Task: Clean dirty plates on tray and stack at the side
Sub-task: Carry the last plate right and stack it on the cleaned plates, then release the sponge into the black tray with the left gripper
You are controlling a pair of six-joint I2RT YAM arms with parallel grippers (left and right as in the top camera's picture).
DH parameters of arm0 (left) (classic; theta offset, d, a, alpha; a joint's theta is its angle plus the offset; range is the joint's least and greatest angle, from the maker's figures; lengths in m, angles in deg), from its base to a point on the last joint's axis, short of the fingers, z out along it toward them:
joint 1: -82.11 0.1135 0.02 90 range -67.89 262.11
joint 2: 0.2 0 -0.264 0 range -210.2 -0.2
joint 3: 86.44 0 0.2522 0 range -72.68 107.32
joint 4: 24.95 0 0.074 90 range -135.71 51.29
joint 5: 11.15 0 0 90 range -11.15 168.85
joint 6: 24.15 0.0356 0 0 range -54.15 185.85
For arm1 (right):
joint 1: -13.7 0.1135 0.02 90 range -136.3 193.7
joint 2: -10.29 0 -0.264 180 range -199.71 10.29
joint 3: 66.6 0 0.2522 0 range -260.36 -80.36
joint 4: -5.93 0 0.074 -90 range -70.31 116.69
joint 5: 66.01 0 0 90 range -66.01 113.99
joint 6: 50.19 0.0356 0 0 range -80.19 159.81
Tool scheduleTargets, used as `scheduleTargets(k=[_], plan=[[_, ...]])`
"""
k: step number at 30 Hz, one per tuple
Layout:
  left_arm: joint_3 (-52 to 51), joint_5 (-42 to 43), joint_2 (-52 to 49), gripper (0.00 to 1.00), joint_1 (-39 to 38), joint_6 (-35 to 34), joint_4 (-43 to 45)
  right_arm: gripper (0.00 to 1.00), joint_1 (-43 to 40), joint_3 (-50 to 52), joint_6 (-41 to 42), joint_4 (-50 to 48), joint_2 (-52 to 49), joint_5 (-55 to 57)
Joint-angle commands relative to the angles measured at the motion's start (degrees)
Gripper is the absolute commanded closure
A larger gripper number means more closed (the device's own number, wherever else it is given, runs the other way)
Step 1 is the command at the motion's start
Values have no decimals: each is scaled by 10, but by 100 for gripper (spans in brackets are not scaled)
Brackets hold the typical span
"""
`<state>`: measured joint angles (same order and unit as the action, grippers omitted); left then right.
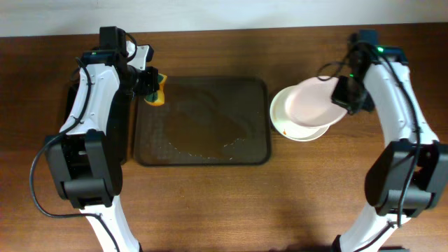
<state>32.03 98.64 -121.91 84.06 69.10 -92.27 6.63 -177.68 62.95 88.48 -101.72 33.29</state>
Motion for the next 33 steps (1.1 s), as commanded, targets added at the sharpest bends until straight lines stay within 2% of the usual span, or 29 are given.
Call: scheduleTargets(k=[1,6,7,10,13,18,20,22,24,26,29,33], plan=[[3,-1,5,100,0,3,2,96,0,54,-7,-33,10,-16],[3,-1,5,100,0,3,1,96,26,146,-6,-107,10,-27],[3,-1,5,100,0,3,1,91,27,154,-6,-113,10,-37],[3,-1,5,100,0,3,3,64,27,154,-7,-116,10,-69],[3,-1,5,100,0,3,3,43,27,152,-69,-131,10,-145],[4,-12,19,100,10,2,-27,37,30,131,-83,-121,18,-186],[4,-30,50,100,30,-32,-54,32,39,115,-93,-111,34,-186],[4,-90,89,100,57,-63,-74,27,53,101,-94,-104,54,-186],[4,-204,117,100,82,-102,-94,17,77,95,-94,-106,75,-186],[3,-257,118,100,97,-134,-102,15,97,95,-94,-106,79,-186],[-36,-315,110,100,114,-181,-90,13,129,95,-94,-108,79,-169],[-144,-329,108,100,115,-191,6,12,139,95,-94,-108,79,-166]])
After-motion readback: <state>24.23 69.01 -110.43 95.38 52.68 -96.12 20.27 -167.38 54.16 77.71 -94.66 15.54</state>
